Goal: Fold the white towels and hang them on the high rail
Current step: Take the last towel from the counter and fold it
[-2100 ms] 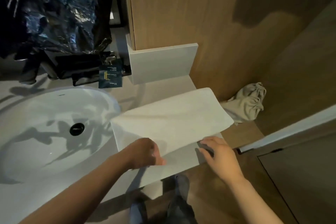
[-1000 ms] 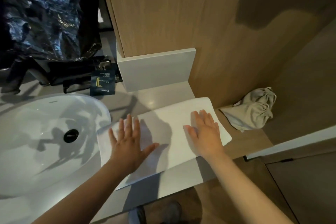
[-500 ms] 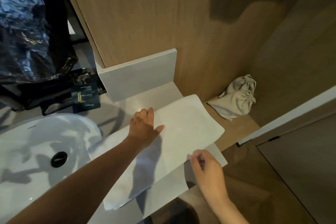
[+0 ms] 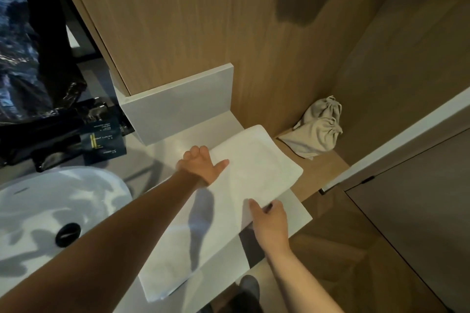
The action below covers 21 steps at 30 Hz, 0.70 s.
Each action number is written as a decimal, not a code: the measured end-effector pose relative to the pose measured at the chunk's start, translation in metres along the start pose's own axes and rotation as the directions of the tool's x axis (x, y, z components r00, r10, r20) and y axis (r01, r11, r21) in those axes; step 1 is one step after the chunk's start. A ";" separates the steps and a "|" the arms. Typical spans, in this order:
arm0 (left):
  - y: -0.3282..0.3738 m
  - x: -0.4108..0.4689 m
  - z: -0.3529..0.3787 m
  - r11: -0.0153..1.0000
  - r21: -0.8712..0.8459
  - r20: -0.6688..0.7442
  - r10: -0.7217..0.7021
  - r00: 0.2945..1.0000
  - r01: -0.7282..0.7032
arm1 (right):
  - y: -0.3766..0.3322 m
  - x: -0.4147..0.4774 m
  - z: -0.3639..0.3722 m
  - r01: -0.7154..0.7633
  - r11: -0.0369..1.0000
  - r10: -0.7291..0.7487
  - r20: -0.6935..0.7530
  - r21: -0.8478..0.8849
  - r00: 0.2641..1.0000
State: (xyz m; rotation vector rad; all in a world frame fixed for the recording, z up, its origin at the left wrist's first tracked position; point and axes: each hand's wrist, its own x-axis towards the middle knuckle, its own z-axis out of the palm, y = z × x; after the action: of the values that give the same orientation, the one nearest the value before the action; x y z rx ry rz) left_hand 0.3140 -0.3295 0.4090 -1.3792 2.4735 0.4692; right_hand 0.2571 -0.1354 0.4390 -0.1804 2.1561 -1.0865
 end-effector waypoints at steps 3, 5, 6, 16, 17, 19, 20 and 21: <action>0.005 -0.008 0.010 0.997 0.076 -0.076 0.010 0.997 -0.004 | -0.009 0.004 0.012 0.017 0.991 -0.020 -0.023 -0.133 1.000; 0.006 -0.010 0.010 0.999 0.031 -0.098 -0.031 0.995 0.035 | -0.015 0.008 0.016 -0.014 0.991 0.003 -0.079 -0.132 0.997; 0.006 -0.009 0.007 0.997 -0.033 -0.097 -0.077 0.992 0.075 | -0.019 0.010 0.018 -0.021 0.993 0.009 -0.102 -0.117 0.995; -0.016 0.007 -0.011 0.939 -0.337 -0.001 -0.067 0.998 0.063 | -0.020 0.031 0.009 -0.149 0.911 0.201 -0.097 0.384 0.975; -0.015 0.009 -0.012 0.943 -0.323 0.030 -0.070 0.997 0.076 | -0.018 0.032 0.009 -0.158 0.923 0.204 -0.095 0.352 0.974; -0.014 0.013 -0.013 0.948 -0.306 0.081 -0.064 0.995 0.086 | -0.012 0.031 0.010 -0.158 0.951 0.187 -0.088 0.265 0.978; -0.014 0.014 -0.014 0.948 -0.308 0.097 -0.053 0.994 0.081 | -0.009 0.030 0.010 -0.146 0.970 0.164 -0.080 0.197 0.983; -0.015 0.015 -0.014 0.944 -0.322 0.107 -0.042 0.993 0.074 | -0.006 0.030 0.011 -0.114 0.989 0.122 -0.071 0.097 0.990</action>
State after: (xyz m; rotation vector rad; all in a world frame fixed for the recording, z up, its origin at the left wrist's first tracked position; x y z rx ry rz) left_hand 0.3182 -0.3544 0.4137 -1.5011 2.3431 0.9452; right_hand 0.2406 -0.1586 0.4234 0.0322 2.1494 -1.1386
